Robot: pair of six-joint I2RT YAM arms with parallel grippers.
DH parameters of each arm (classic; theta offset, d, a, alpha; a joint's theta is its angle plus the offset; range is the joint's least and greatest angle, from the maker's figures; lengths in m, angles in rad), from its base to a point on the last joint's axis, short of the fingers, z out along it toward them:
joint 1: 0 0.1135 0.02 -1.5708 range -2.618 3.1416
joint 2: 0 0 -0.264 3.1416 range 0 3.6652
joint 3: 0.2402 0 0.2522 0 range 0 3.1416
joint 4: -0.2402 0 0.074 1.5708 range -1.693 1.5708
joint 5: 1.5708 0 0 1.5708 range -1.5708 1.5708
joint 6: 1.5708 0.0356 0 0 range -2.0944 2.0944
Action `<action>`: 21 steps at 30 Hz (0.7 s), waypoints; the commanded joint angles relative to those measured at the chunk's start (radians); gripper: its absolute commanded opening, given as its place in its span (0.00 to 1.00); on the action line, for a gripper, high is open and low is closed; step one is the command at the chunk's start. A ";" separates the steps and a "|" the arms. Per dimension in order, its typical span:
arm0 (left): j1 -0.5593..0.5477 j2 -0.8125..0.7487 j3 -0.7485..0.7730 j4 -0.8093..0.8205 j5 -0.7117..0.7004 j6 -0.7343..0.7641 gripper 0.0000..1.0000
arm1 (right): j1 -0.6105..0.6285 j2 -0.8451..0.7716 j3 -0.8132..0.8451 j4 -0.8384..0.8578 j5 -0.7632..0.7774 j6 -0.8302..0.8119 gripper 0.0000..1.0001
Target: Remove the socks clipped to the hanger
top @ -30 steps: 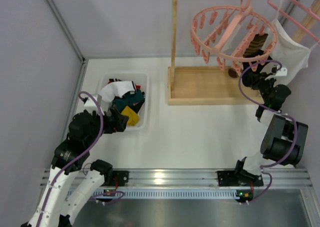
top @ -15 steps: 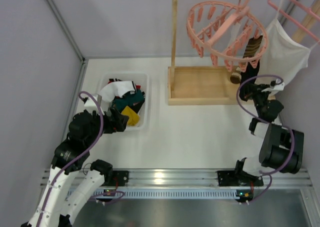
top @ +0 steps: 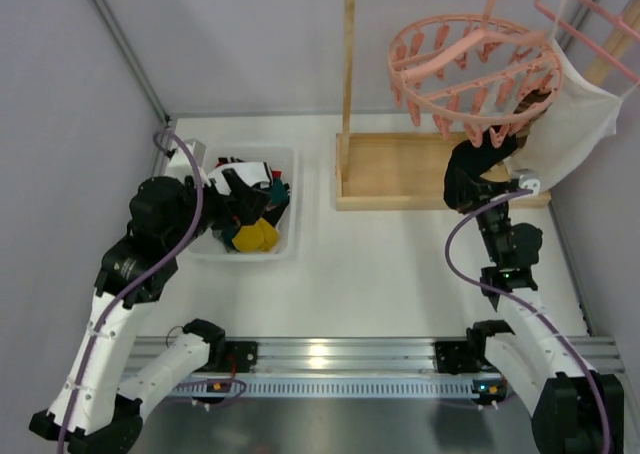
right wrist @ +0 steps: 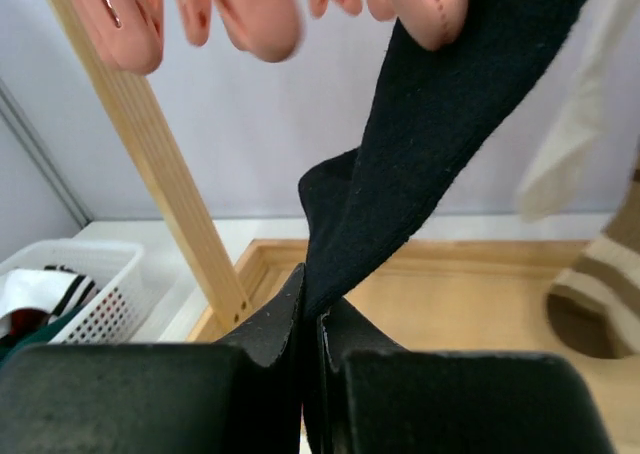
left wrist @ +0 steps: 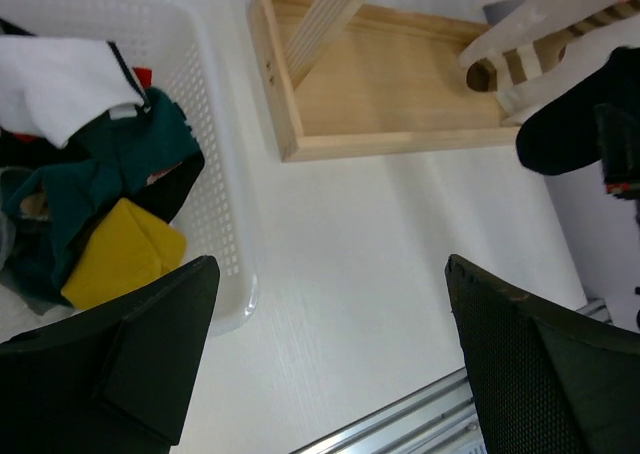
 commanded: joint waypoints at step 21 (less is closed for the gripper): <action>-0.639 0.843 0.983 0.065 -0.502 0.143 0.98 | 0.732 0.084 0.194 -0.280 0.706 -0.087 0.00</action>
